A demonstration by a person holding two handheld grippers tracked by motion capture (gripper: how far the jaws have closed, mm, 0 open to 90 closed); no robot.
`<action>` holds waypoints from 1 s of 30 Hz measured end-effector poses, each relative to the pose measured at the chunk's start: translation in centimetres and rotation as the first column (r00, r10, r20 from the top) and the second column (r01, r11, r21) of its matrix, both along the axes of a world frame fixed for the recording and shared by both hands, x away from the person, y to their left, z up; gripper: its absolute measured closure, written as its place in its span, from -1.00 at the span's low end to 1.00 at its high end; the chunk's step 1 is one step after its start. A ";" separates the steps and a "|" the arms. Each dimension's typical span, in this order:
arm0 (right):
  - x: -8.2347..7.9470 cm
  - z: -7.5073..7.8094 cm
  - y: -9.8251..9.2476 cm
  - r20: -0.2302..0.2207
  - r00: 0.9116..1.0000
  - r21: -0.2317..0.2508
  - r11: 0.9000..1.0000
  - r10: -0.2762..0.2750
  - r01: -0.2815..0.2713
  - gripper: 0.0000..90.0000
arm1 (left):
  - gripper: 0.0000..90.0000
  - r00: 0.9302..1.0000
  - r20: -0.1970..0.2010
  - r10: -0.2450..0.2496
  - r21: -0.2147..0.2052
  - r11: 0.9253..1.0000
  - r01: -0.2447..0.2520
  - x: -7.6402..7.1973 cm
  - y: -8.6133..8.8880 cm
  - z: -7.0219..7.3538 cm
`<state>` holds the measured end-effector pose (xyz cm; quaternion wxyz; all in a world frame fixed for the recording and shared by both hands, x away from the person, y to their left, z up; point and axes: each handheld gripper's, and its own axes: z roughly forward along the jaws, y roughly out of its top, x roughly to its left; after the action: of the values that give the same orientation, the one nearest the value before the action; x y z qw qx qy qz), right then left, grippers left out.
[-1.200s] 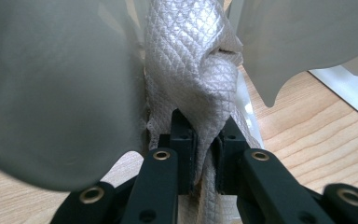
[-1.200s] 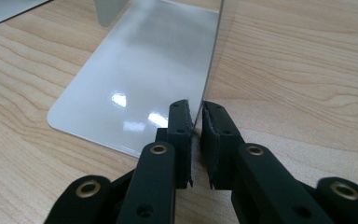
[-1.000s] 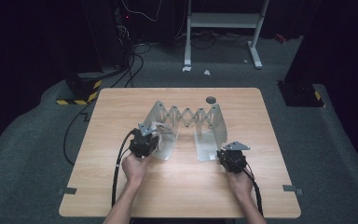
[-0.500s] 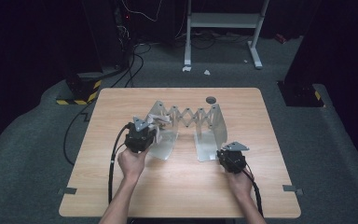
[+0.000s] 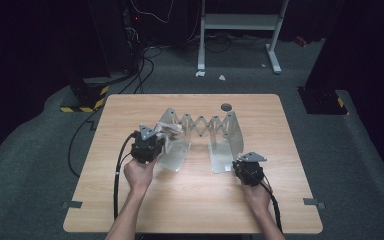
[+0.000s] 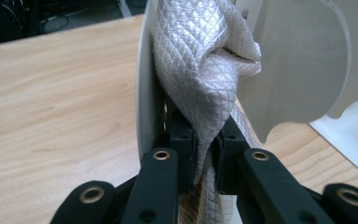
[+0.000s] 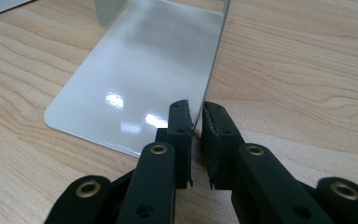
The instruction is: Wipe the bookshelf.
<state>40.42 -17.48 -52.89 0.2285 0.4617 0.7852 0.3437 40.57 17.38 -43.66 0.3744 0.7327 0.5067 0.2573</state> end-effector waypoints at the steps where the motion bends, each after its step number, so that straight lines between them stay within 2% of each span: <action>1: 0.0 0.0 0.0 0.001 1.000 0.000 1.000 0.001 -0.001 0.82 | 0.79 1.000 0.000 0.001 0.002 1.000 -0.001 0.0 0.0 0.0; 10: 0.0 0.0 0.0 0.004 1.000 -0.004 1.000 0.003 -0.003 0.82 | 0.79 1.000 0.029 -0.002 0.004 1.000 0.002 -0.1 0.6 1.8; 12: 0.0 0.0 0.0 0.001 1.000 0.000 1.000 0.001 -0.001 0.82 | 0.79 0.999 0.037 0.002 -0.005 1.000 -0.002 -0.2 0.5 2.0; 16: 0.0 0.0 0.0 0.000 1.000 0.001 1.000 0.001 -0.001 0.82 | 0.80 0.998 0.056 0.006 0.014 1.000 -0.007 -0.4 0.4 2.1; 18: 0.0 0.0 0.0 0.000 1.000 0.000 1.000 0.002 -0.002 0.82 | 0.80 0.999 0.052 0.002 0.020 1.000 -0.003 -0.5 0.5 2.2; 23: 0.0 0.0 0.0 0.001 1.000 -0.001 1.000 0.002 -0.002 0.82 | 0.80 0.999 0.047 -0.006 -0.021 1.000 0.007 -0.5 1.0 2.6; 26: 0.0 0.0 0.0 0.001 1.000 0.000 1.000 0.002 -0.002 0.82 | 0.80 0.999 0.047 -0.001 -0.027 1.000 0.002 -0.6 1.1 2.3; 30: 0.0 0.0 0.0 0.002 1.000 -0.003 1.000 0.002 -0.002 0.82 | 0.80 1.000 0.022 0.010 -0.046 0.999 -0.009 -1.0 1.1 0.2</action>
<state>40.42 -17.46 -52.89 0.2299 0.4601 0.7859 0.3432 39.58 18.51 -43.42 0.3954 0.7187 0.5116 0.2556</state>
